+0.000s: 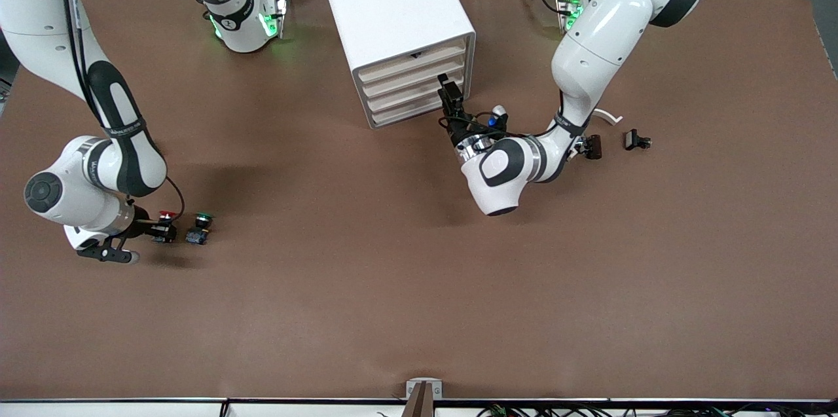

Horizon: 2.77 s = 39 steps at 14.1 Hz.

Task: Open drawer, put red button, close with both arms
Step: 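Pull the drawer open with the left gripper while the right gripper lifts the button, then lower the red button into the open drawer and open the right gripper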

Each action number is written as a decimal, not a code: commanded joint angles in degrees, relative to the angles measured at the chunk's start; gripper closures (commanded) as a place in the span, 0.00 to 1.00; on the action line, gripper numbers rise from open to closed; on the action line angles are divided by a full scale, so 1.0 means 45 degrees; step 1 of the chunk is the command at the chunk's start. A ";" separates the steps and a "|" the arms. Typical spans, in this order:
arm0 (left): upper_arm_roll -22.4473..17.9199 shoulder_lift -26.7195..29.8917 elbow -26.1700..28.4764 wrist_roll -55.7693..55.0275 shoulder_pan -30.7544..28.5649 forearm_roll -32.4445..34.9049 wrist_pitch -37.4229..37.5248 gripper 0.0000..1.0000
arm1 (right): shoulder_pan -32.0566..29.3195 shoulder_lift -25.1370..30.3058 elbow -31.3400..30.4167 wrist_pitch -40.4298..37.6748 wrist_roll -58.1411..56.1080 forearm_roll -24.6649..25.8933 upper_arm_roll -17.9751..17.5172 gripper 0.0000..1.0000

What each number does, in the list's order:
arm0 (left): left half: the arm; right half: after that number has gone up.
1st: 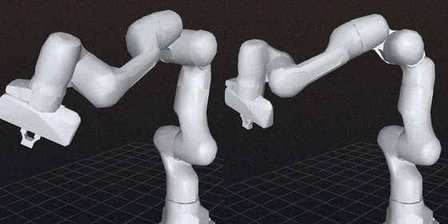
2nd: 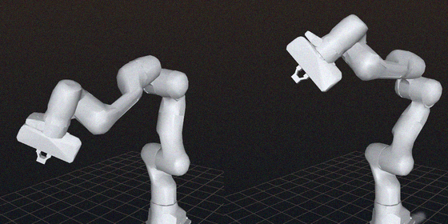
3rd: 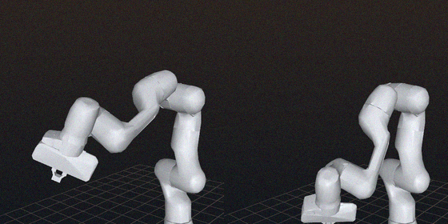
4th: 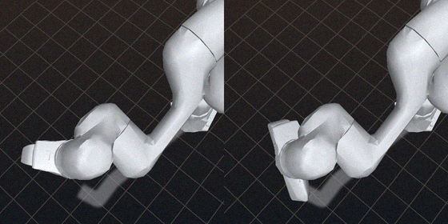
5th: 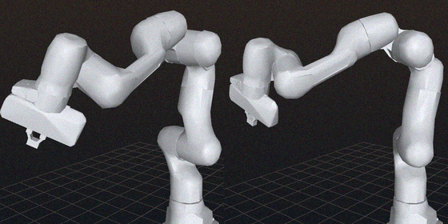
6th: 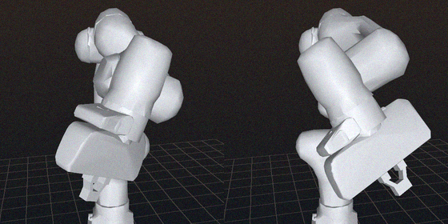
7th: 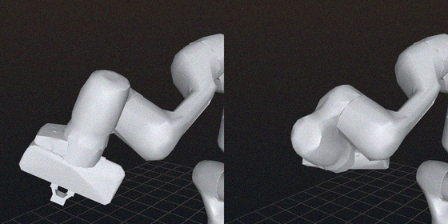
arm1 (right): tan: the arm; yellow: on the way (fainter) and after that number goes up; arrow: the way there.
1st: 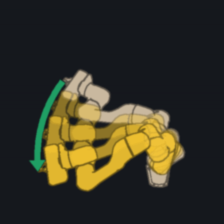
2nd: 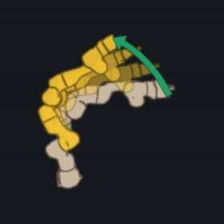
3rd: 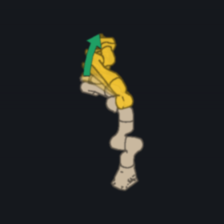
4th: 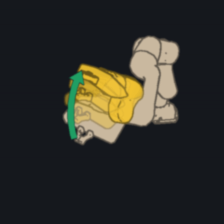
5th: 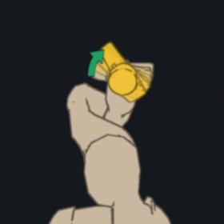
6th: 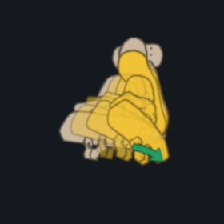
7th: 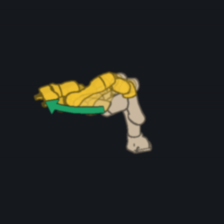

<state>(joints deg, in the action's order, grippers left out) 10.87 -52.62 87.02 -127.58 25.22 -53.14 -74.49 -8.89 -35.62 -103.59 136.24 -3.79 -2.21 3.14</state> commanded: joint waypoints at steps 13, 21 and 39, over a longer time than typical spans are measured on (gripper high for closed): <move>-0.0112 0.0501 -0.0002 -0.0184 0.1311 -0.0223 -0.0361 0.79 | 0.2345 0.4066 0.0266 -0.5018 0.5623 -0.1754 -0.0033 1.00; -0.0190 0.0384 -0.0079 0.0304 0.0765 -0.0243 -0.0380 0.88 | 0.4999 0.5084 0.0422 -0.5704 1.0758 -0.1481 -0.0013 1.00; -0.0190 0.0384 -0.0451 0.0713 -0.2147 -0.0282 -0.0438 0.79 | 1.1873 0.4207 0.1984 -0.5450 1.9373 0.0257 -0.0013 1.00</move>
<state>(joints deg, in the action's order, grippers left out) 10.23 -51.32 84.69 -125.57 15.39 -54.51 -76.81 41.25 -14.23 -96.51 112.46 79.82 -2.86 2.43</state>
